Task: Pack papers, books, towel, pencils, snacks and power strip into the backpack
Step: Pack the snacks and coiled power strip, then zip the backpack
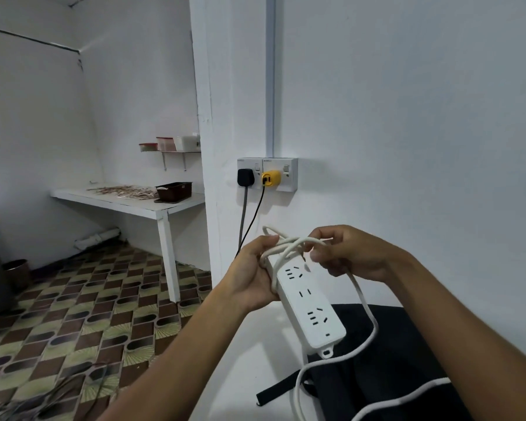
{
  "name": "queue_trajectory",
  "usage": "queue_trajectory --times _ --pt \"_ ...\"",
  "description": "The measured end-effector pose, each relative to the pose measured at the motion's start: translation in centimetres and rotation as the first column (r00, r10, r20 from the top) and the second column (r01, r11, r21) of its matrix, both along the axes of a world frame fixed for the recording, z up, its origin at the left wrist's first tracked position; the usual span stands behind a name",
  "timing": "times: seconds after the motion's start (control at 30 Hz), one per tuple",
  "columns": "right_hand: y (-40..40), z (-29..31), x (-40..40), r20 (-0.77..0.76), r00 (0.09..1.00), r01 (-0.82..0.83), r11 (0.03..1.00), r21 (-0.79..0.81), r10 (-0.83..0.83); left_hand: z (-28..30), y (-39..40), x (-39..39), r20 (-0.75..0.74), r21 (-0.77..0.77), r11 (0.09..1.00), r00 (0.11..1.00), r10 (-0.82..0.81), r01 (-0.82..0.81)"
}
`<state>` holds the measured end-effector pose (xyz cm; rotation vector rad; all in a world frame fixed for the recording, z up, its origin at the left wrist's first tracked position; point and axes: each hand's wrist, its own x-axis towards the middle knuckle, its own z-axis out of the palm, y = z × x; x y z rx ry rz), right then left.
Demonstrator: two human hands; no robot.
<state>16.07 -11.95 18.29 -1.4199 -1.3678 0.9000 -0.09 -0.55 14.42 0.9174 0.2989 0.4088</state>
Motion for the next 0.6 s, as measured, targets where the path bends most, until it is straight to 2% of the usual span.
queue_trajectory --times 0.1,0.27,0.33,0.4,0.43,0.6 --pt "0.0 -0.8 0.3 -0.034 0.999 0.043 0.999 0.024 -0.042 -0.4 0.3 0.0 -0.023 -0.032 0.998 0.998 0.058 -0.059" --pt "1.2 -2.5 -2.2 0.245 0.932 0.231 0.958 0.167 -0.268 -0.2 0.1 0.4 0.009 -0.090 0.987 0.991 0.132 -0.131" --pt "1.1 -2.6 -2.1 0.173 0.938 0.267 0.945 0.189 -0.299 0.1 0.1 0.4 0.032 -0.092 0.981 0.984 0.176 -0.173" --pt "0.5 -2.2 -1.4 0.018 0.965 0.255 0.953 0.165 -0.261 0.3 0.2 0.3 0.039 -0.040 0.980 0.980 0.197 -0.195" --pt "0.2 -1.9 -1.0 -0.010 0.970 0.240 0.954 0.177 -0.242 0.3 0.3 0.3 0.040 0.002 0.981 0.981 0.192 -0.192" --pt "-0.6 -1.7 -0.8 0.117 0.968 0.186 0.946 0.264 -0.223 -0.3 0.8 0.5 -0.004 0.238 0.943 0.971 0.239 -0.231"
